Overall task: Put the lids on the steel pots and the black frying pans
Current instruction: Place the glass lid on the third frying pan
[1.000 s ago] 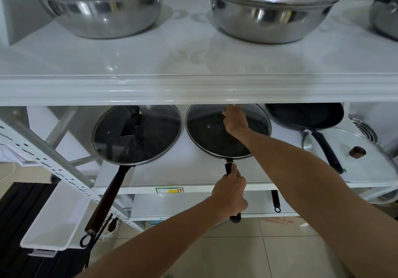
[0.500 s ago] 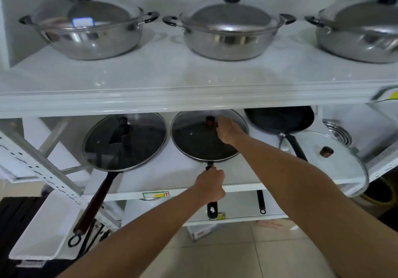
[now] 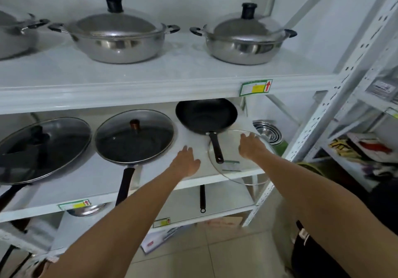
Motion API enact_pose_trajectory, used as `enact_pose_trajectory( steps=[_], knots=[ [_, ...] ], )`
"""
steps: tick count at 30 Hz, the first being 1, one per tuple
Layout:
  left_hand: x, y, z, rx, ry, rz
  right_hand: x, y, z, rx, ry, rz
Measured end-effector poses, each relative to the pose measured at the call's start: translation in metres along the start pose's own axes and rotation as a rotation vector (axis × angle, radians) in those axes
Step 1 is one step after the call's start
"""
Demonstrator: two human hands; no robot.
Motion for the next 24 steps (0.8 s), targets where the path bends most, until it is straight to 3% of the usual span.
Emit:
enact_pose_trajectory(
  steps=[5, 11, 19, 24],
  knots=[
    [-0.057, 0.070, -0.046, 0.067, -0.041, -0.159, -0.043, 0.027, -0.038, -0.035, -0.121, -0.056],
    [-0.103, 0.105, -0.061, -0.001, 0.042, -0.109, -0.079, 0.032, -0.067, -0.020, -0.115, -0.021],
    [-0.110, 0.080, -0.043, -0.013, 0.046, -0.108, -0.068, 0.041, -0.062, -0.152, -0.042, -0.029],
    [-0.113, 0.047, -0.033, -0.009, 0.000, -0.050, -0.035, 0.042, -0.054, -0.117, -0.109, -0.019]
  ],
)
Point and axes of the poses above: each hand's wrist, its own x-axis away from the middle knuckle, its own z-axis out of the back of the hand, y = z × x, the point moved 3 cm from there along -x, towards the middle knuckle, and after that the axes turned 11 degrees about z, right-handed, at the moved point
